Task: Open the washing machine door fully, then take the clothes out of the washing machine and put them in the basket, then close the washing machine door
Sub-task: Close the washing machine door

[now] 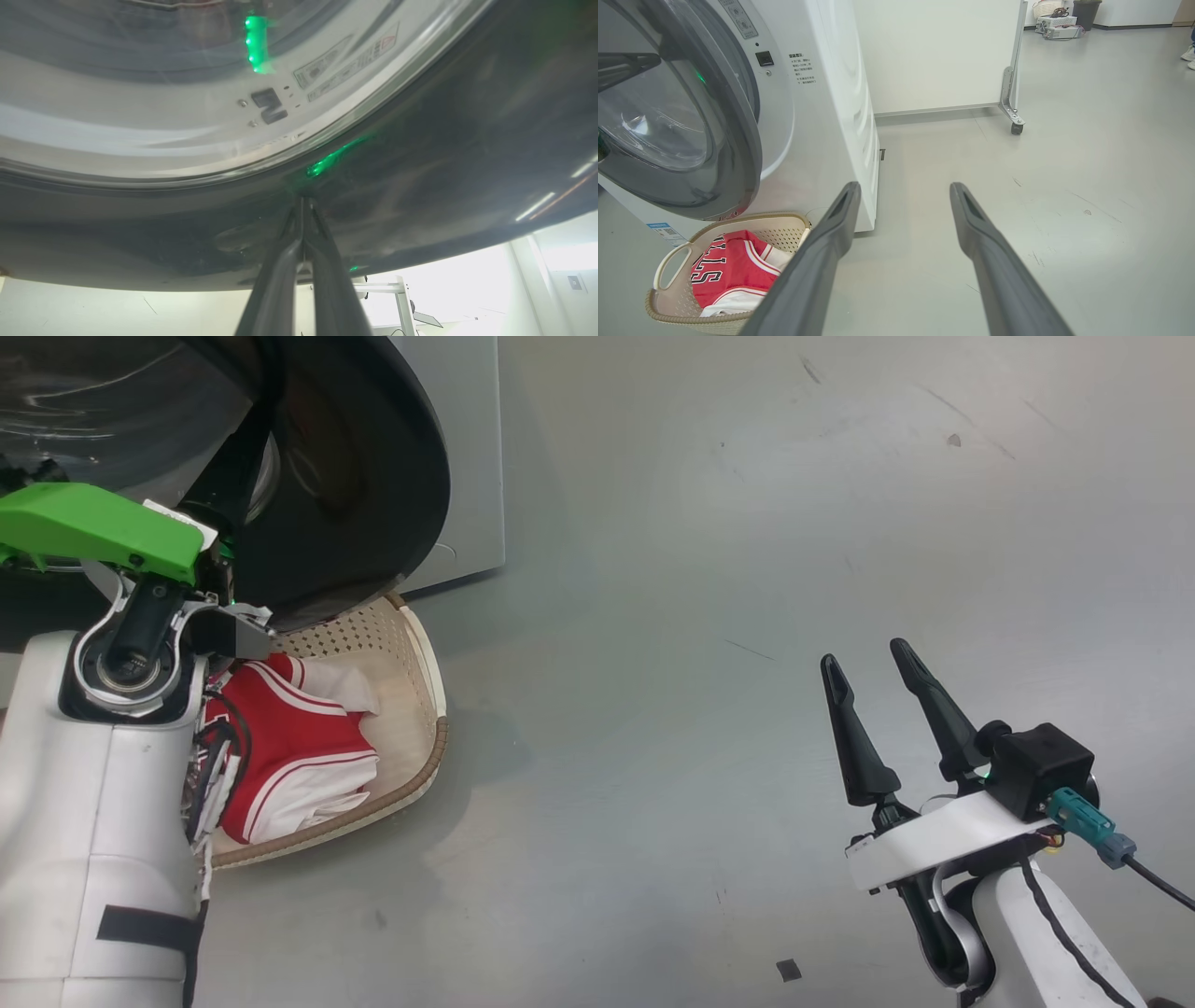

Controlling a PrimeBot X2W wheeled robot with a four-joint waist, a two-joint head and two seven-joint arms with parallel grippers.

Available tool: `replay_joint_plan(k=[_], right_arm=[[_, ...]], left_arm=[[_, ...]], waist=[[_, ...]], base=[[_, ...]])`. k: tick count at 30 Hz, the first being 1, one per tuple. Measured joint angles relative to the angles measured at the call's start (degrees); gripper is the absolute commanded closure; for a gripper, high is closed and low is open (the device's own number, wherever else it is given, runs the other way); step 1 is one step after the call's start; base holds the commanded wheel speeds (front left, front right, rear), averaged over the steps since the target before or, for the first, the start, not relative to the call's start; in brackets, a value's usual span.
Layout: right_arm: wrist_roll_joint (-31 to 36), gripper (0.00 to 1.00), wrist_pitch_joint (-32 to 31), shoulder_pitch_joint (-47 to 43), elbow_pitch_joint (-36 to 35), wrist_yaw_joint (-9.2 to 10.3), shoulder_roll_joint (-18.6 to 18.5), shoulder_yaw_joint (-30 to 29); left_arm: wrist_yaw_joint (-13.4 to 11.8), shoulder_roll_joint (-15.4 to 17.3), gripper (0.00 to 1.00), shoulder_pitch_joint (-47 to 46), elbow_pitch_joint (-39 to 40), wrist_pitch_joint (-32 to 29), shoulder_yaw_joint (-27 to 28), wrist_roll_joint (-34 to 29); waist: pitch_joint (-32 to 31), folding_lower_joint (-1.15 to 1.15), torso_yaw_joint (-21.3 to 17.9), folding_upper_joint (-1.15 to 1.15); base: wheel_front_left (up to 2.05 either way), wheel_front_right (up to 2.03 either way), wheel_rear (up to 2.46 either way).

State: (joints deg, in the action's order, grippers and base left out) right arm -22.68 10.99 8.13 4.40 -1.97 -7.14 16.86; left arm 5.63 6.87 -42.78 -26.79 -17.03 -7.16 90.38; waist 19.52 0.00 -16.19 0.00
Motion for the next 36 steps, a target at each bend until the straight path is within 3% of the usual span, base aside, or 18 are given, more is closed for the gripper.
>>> replay_joint_plan(k=[10, 16, 31, 32, 33, 35, 36], right_arm=[[-0.5, 0.00, 0.7, 0.2, 0.7, -0.40, 0.0, -0.7], [-0.5, 0.00, 1.0, 0.2, 1.0, -0.34, 0.0, -1.0], [-0.5, 0.00, 1.4, -1.5, 2.3, 0.63, -2.2, -2.9], [-0.5, 0.00, 1.4, -1.8, 2.4, 0.63, -2.3, -3.0], [-0.5, 0.00, 1.4, -2.0, 2.5, 0.63, -2.4, -3.0], [-0.5, 0.00, 1.4, -2.5, 2.6, 0.69, -2.4, -3.0], [-0.5, 0.00, 1.4, -2.7, 2.6, 0.69, -2.5, -3.0]], left_arm=[[1.1, -1.3, 1.00, 0.5, -1.0, -2.0, 0.3, 2.2], [1.3, -1.9, 1.00, 5.9, 0.1, -2.6, 2.4, 5.3], [1.3, -2.5, 1.00, 23.1, 14.3, 0.7, 7.8, 5.9], [1.3, -2.6, 0.98, 24.2, 15.1, 0.9, 7.8, 5.9], [1.3, -2.7, 0.79, 25.3, 15.9, 1.1, 7.9, 5.9], [1.3, -2.9, 0.67, 27.4, 17.5, 1.4, 7.9, 5.9], [1.3, -3.0, 0.54, 28.3, 18.2, 1.9, 8.0, 5.8]], waist=[[-0.4, 0.00, 0.9, 0.00], [-1.1, 0.00, 2.7, 0.00], [-4.8, 0.00, 8.8, 0.00], [-5.2, 0.00, 9.2, 0.00], [-5.5, 0.00, 9.7, 0.00], [-6.3, 0.00, 10.6, 0.00], [-6.7, 0.00, 11.0, 0.00]], base=[[0.00, 0.00, 0.00], [0.00, 0.00, 0.00], [0.00, 0.00, 0.00], [0.00, 0.00, 0.00], [0.00, 0.00, 0.00], [0.00, 0.00, 0.00], [0.00, 0.00, 0.00]])
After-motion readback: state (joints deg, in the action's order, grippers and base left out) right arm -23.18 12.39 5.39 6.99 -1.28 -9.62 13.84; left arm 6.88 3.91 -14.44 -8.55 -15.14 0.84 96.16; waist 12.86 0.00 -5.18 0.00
